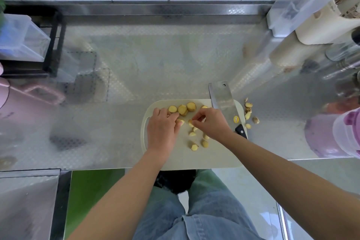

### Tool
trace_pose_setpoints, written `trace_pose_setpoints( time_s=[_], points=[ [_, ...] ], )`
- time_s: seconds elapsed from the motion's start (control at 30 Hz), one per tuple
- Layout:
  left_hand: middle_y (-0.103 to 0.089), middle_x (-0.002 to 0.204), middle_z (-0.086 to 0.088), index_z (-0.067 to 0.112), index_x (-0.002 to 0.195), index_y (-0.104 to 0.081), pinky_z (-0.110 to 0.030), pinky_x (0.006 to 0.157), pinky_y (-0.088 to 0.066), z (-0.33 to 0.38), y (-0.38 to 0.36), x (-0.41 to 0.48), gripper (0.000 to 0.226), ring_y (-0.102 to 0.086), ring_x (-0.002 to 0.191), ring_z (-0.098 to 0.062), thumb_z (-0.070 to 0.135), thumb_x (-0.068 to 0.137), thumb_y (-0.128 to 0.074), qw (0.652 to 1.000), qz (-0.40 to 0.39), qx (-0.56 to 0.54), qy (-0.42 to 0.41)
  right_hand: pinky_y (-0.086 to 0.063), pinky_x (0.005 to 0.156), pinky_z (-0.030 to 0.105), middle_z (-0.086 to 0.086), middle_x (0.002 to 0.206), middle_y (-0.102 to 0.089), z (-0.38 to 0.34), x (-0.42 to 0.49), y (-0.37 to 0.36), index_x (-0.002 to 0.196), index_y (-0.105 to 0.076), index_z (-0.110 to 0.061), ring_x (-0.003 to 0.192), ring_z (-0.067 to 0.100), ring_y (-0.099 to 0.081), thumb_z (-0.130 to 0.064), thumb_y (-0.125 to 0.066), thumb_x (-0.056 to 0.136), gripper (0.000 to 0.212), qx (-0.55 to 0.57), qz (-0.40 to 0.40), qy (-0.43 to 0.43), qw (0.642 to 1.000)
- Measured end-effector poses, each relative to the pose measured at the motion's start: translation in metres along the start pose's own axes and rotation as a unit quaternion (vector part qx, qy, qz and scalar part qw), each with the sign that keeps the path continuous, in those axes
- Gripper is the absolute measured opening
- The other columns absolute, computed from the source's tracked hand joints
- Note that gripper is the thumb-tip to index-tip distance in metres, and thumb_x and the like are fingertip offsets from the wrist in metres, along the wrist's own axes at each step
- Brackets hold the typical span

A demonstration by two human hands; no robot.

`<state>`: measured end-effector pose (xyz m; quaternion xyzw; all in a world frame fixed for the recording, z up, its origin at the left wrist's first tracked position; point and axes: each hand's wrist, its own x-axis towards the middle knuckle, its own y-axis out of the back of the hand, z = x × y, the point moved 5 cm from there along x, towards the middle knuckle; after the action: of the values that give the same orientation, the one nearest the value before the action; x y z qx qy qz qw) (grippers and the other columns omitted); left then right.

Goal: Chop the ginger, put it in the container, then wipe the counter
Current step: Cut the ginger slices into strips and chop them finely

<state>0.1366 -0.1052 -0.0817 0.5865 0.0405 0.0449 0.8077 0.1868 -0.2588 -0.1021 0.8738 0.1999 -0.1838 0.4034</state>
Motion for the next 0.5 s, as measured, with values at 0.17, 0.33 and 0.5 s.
trace_pose_setpoints(
  time_s=[0.17,0.33,0.5],
  points=[
    [-0.058,0.080,-0.003,0.018,0.083,-0.073,-0.037,0.061,-0.048,-0.0015,-0.0004,0.0003,0.028,-0.051,0.084,-0.025,0.039,0.067,-0.082,1.000,-0.009,0.007,0.023,-0.055,0.073,0.034,-0.010,0.079,-0.066,-0.0049,-0.0002,-0.0008,0.076,-0.070,-0.026,0.079,0.012,-0.063,-0.023,-0.068,0.079,0.005,-0.030,-0.011,0.003,0.999],
    [-0.058,0.074,-0.002,0.018,0.075,-0.075,-0.034,0.058,-0.044,0.0018,-0.0005,0.0033,0.012,-0.049,0.080,-0.025,0.029,0.071,-0.079,1.000,-0.004,0.017,0.014,-0.051,0.069,0.030,-0.011,0.082,-0.066,-0.0051,-0.0030,-0.0013,0.087,-0.070,-0.026,0.076,0.012,-0.059,-0.025,-0.066,0.083,0.006,-0.051,0.041,0.013,0.998],
    [-0.058,0.074,-0.003,0.018,0.076,-0.074,-0.035,0.057,-0.045,0.0012,-0.0018,0.0023,0.008,-0.050,0.080,-0.025,0.026,0.074,-0.076,1.000,0.006,0.019,0.010,-0.052,0.068,0.031,-0.010,0.082,-0.067,-0.0040,-0.0029,-0.0050,0.086,-0.071,-0.028,0.077,0.013,-0.060,-0.024,-0.065,0.083,0.007,-0.044,0.047,0.023,0.998]
  ],
)
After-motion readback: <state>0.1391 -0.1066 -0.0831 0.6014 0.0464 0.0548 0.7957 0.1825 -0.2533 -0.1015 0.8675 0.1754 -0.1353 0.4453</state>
